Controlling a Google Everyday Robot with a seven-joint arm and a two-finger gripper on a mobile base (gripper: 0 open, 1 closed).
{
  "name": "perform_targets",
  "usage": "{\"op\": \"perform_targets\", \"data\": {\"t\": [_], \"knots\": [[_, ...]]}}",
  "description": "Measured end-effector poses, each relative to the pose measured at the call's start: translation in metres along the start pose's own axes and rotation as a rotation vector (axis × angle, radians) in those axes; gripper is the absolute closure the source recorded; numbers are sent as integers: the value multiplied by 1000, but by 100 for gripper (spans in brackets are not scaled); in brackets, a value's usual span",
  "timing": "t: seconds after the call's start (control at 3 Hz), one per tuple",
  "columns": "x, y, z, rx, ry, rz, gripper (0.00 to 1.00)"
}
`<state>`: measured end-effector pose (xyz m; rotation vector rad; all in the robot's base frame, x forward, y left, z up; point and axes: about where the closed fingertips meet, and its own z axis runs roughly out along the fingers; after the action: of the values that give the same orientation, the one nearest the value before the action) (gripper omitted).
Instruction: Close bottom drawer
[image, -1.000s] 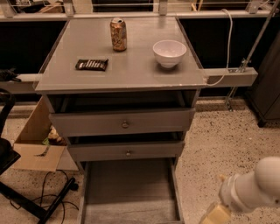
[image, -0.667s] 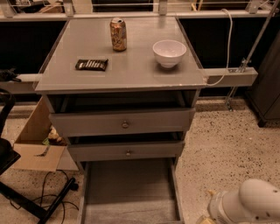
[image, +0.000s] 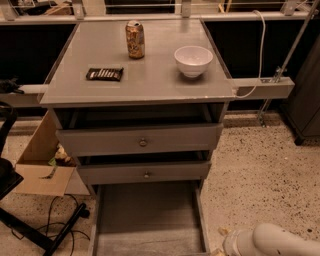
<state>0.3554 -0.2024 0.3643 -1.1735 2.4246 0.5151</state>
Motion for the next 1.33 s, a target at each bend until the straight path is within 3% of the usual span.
{"op": "perform_targets", "data": {"t": [0.33, 0.67, 1.0, 1.33], "knots": [[9, -25, 48, -35, -80, 50, 40], [35, -33, 94, -115, -141, 181, 63], [47, -27, 125, -156, -160, 234, 86], [47, -23, 124, -160, -157, 231, 100]]}}
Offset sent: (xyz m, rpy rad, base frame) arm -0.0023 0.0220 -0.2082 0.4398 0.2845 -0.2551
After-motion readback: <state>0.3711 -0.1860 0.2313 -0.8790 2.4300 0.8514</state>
